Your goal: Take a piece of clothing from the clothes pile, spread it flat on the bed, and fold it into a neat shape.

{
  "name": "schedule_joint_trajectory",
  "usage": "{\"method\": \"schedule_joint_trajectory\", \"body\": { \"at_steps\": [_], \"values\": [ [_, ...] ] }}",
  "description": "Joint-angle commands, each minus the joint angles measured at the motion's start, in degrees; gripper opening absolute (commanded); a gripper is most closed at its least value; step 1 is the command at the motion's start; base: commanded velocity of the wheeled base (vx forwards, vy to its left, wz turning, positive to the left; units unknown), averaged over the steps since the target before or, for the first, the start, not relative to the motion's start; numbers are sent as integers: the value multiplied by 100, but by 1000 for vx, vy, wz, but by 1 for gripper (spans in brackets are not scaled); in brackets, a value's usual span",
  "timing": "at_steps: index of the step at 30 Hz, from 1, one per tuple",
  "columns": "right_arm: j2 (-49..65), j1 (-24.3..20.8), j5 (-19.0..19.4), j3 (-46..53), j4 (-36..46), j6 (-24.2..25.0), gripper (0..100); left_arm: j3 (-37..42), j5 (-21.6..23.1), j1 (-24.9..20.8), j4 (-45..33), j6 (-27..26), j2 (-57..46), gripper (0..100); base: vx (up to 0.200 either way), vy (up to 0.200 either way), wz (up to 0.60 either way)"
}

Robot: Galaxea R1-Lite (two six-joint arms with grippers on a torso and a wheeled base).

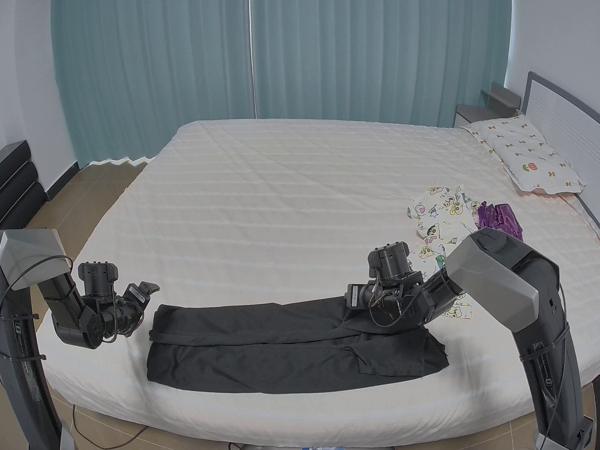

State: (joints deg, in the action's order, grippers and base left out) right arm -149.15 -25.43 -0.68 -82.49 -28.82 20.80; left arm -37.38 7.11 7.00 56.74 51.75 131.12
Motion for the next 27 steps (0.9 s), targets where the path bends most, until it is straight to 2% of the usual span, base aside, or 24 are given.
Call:
{"method": "schedule_joint_trajectory", "body": {
  "at_steps": [1, 12, 13, 19, 27],
  "values": [
    [-17, 3, -55, -65, 25, 3, 0, 2, -8, 3, 4, 2, 10, 100, 0, 0, 0],
    [167, -59, -81, 137, -27, -14, 0, 2, 1, 3, 4, 11, 10, 100, 0, 0, 0],
    [194, -59, -81, 251, -45, -76, 100, 2, 1, 3, 4, 11, 10, 100, 0, 0, 0],
    [176, -94, -81, 410, -396, -155, 100, 2, 1, 3, 4, 11, 10, 100, 0, 0, 0],
    [141, -155, -72, 471, -388, -172, 100, 2, 1, 3, 4, 11, 10, 100, 0, 0, 0]
  ]
}}
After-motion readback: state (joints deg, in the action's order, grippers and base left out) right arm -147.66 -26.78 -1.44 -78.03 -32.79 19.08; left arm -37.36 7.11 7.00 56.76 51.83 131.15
